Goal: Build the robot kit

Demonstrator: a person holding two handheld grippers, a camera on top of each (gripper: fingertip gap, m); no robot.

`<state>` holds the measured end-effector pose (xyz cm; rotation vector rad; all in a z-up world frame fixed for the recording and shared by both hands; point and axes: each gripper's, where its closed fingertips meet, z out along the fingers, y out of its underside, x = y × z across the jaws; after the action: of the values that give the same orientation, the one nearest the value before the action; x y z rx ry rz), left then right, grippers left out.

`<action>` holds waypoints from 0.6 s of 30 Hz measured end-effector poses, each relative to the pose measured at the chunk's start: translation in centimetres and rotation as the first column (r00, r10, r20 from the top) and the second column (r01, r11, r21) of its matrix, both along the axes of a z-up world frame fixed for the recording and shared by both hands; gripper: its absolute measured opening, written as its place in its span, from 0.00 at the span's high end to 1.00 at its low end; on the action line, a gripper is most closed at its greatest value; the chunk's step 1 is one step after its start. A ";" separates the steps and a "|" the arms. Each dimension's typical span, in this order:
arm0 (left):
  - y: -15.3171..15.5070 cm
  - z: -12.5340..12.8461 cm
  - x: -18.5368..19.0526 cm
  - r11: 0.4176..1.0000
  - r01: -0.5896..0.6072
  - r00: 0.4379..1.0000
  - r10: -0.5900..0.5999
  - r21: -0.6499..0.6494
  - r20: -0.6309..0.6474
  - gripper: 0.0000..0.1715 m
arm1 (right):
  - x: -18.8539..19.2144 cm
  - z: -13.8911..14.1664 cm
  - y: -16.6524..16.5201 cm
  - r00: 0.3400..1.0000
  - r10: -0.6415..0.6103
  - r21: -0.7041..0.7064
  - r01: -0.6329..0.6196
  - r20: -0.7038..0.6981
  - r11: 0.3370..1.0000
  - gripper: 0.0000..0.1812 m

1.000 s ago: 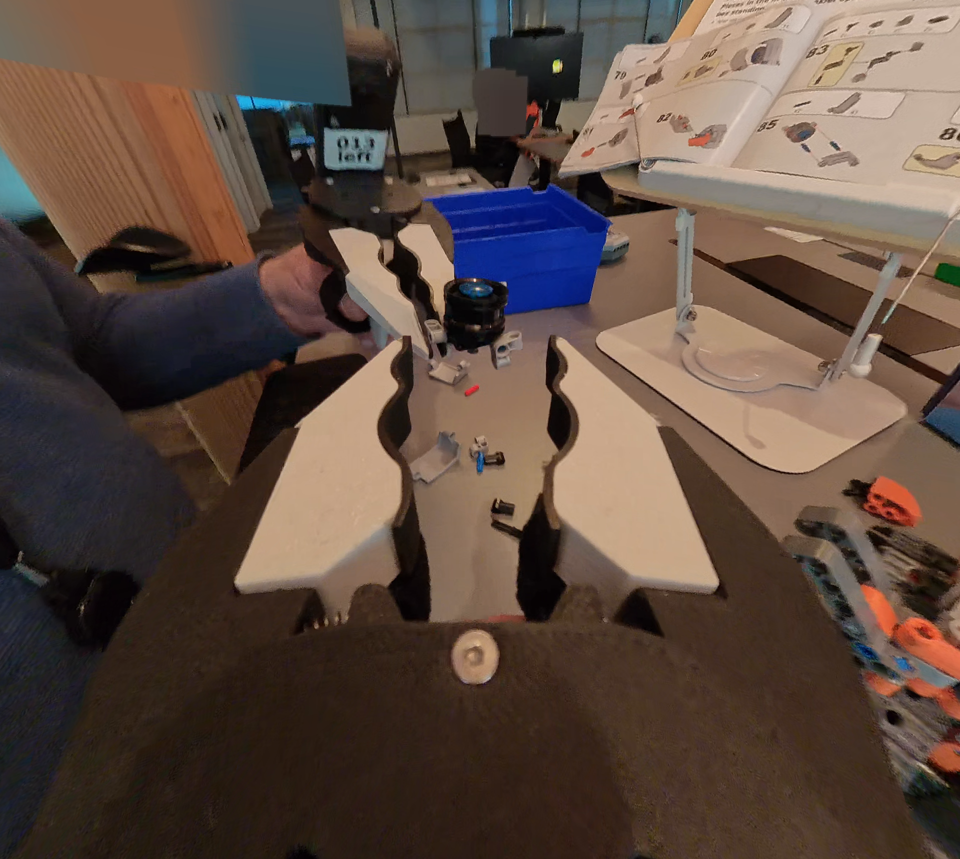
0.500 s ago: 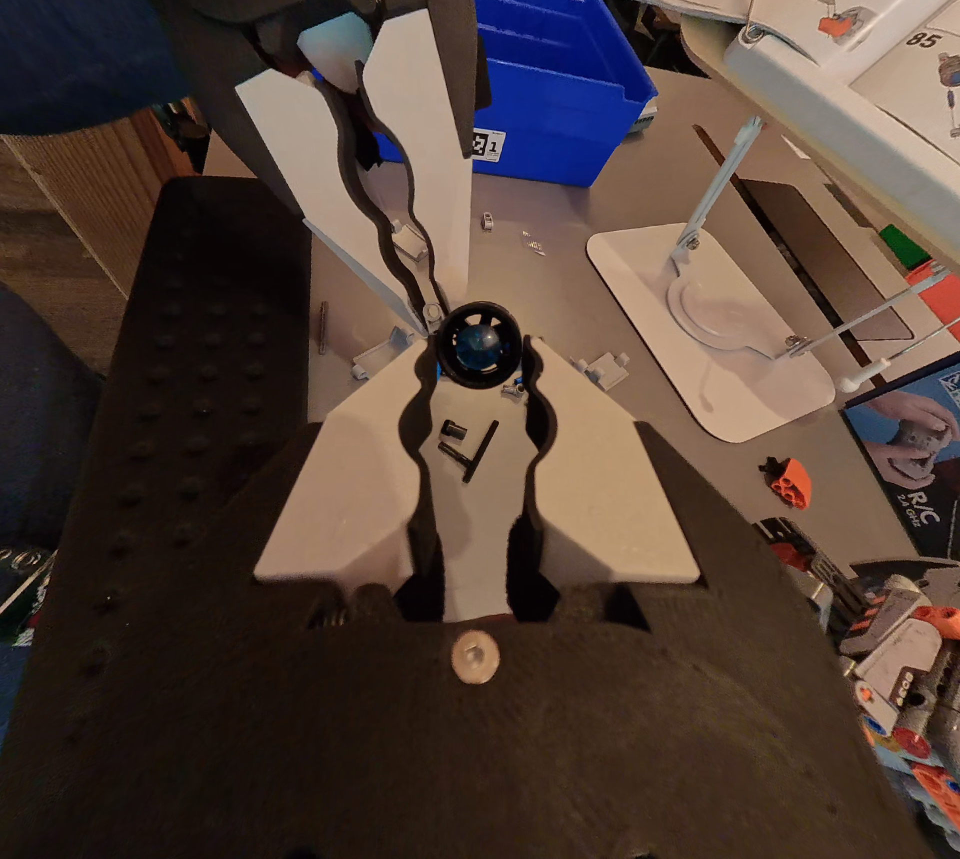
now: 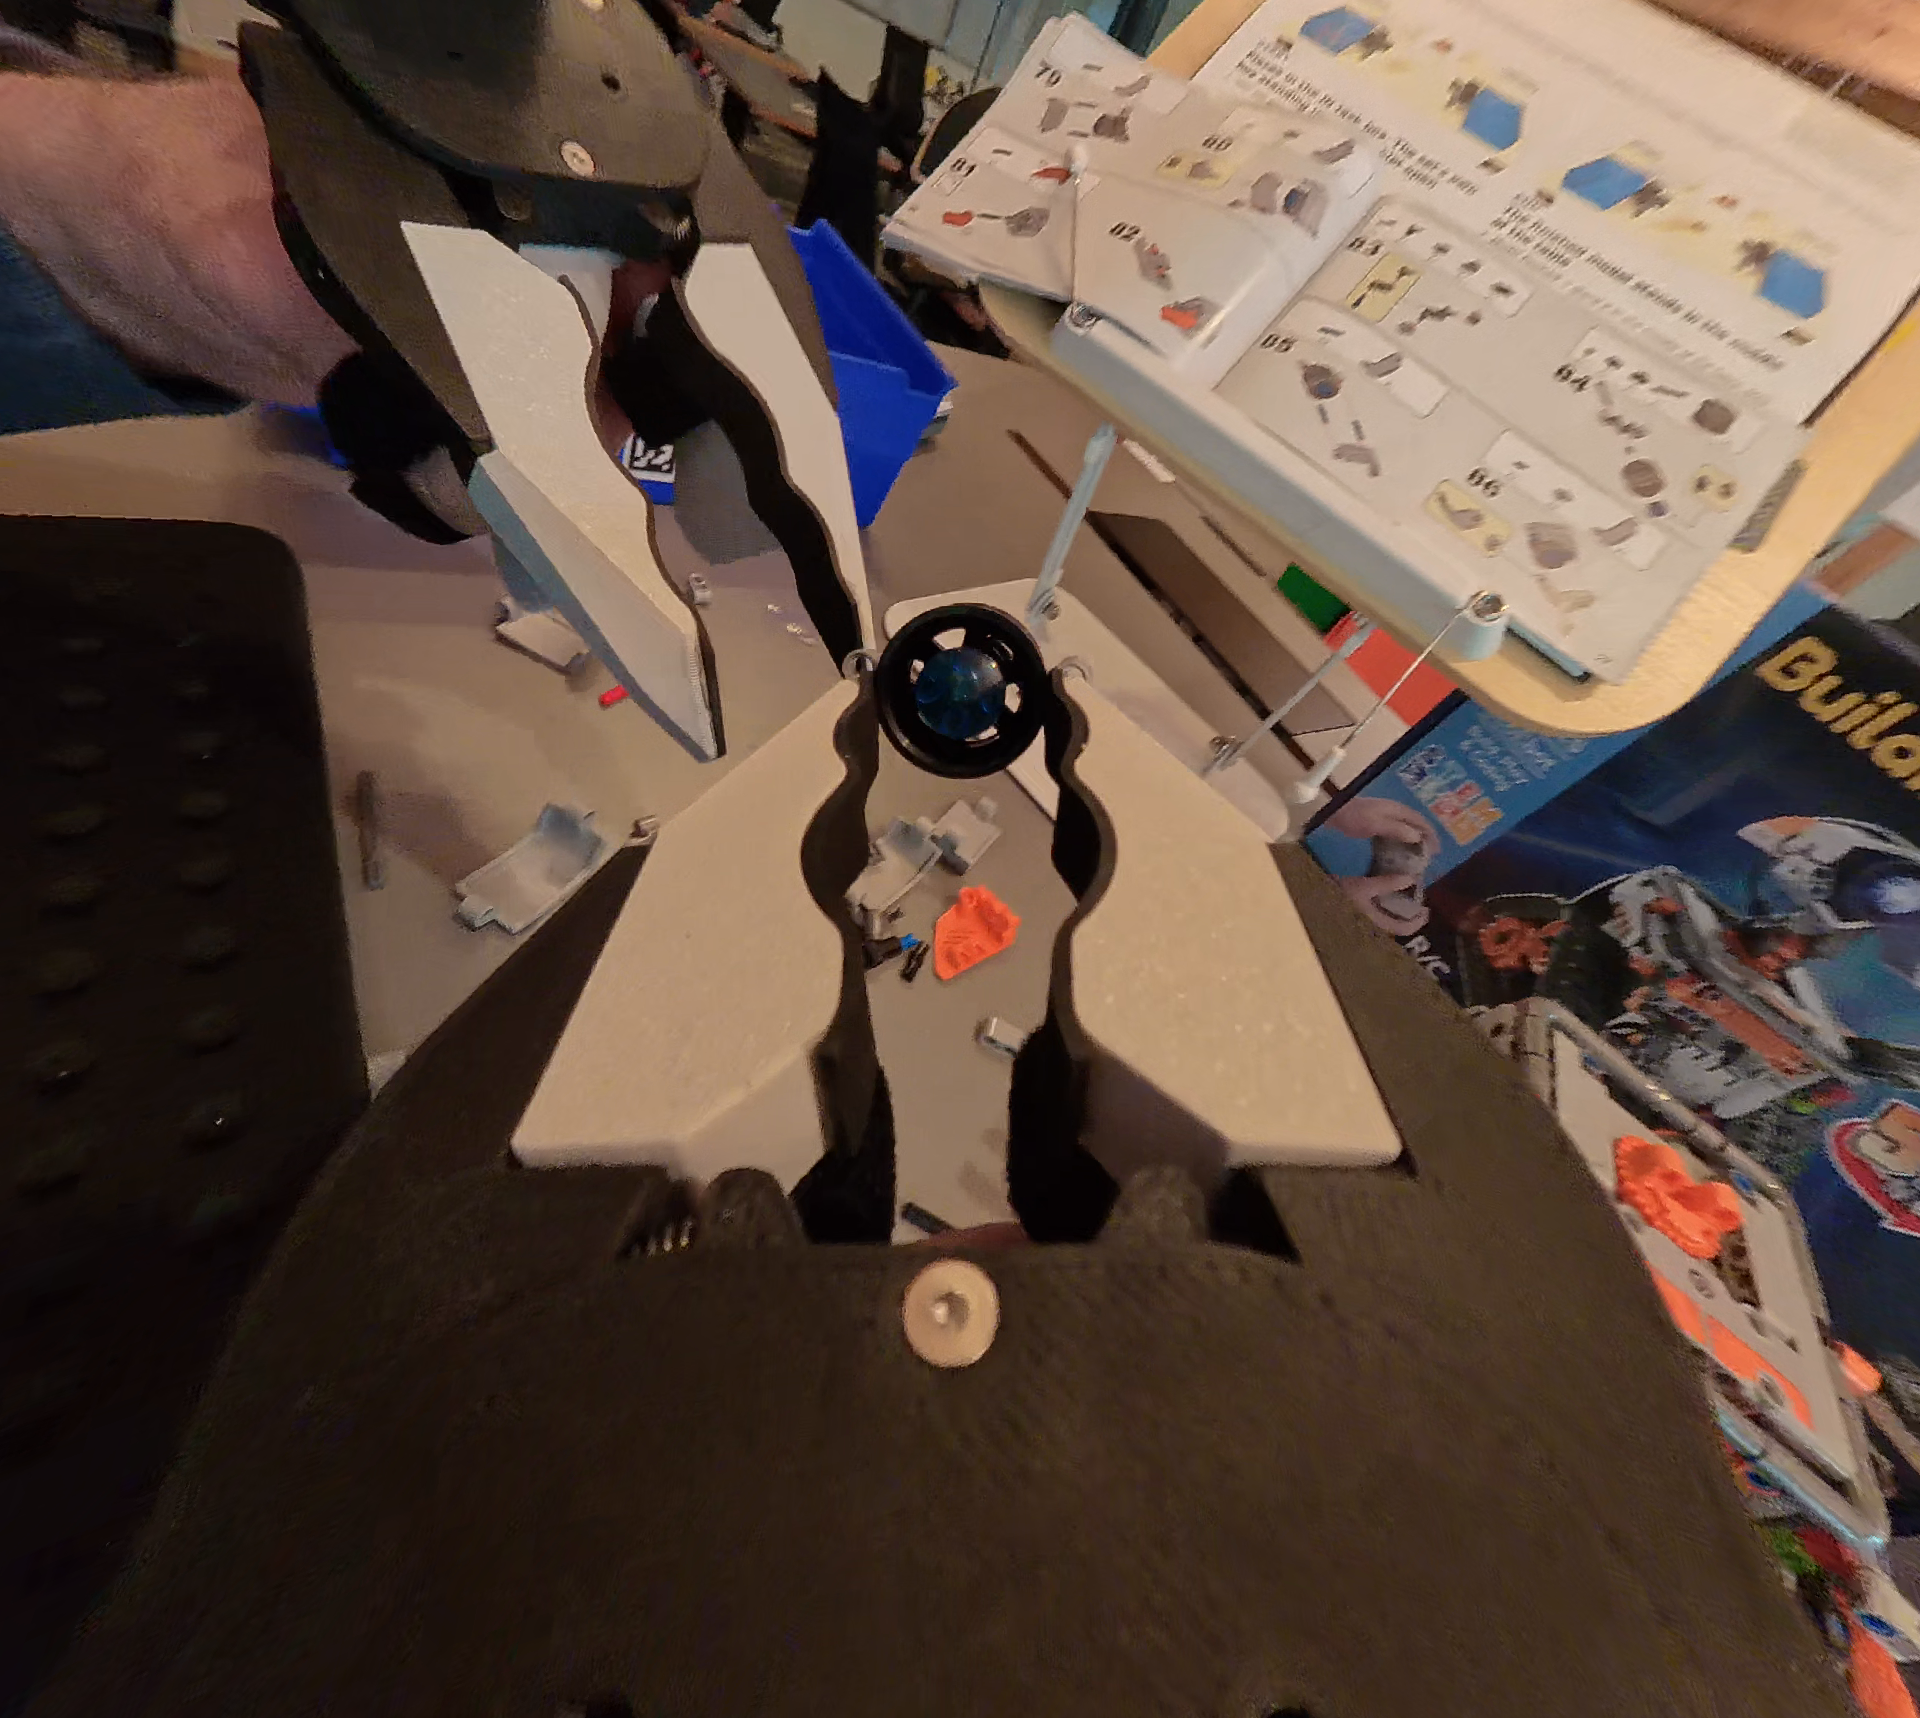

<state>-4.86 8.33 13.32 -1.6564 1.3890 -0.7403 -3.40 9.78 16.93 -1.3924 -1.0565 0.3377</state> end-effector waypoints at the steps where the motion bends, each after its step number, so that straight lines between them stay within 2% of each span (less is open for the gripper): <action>1: 0.0 0.1 0.0 0.999 -0.010 0.999 0.012 -0.035 0.045 0.78 | 0.0 0.2 -0.1 1.000 -0.011 0.023 0.011 -0.004 1.000 0.84; 7: -1.0 1.1 1.4 0.979 0.019 0.959 0.040 -0.203 0.280 0.79 | -0.7 1.5 -0.4 0.998 -0.043 0.120 0.049 -0.050 0.992 0.84; 9: -1.2 2.0 1.6 0.968 0.047 0.929 0.049 -0.248 0.368 0.83 | -0.9 1.7 -0.4 0.997 -0.041 0.128 0.049 -0.061 0.991 0.84; 11: -1.3 2.8 1.6 0.958 0.086 0.897 0.046 -0.274 0.441 0.92 | -1.0 1.7 -0.4 0.997 -0.040 0.126 0.049 -0.069 0.991 0.84; 14: -1.0 3.1 1.4 0.960 0.083 0.880 0.056 -0.269 0.471 1.00 | -0.9 1.6 -0.5 0.995 -0.041 0.113 0.051 -0.090 0.992 0.84; 18: -1.0 3.1 1.3 0.968 0.066 0.886 0.055 -0.242 0.460 1.00 | -0.7 1.5 -0.5 0.993 -0.049 0.110 0.060 -0.106 0.992 0.84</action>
<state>-3.60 7.38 16.43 -1.5232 0.9847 -1.2678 -4.09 9.24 18.47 -1.2872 -0.9373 0.3018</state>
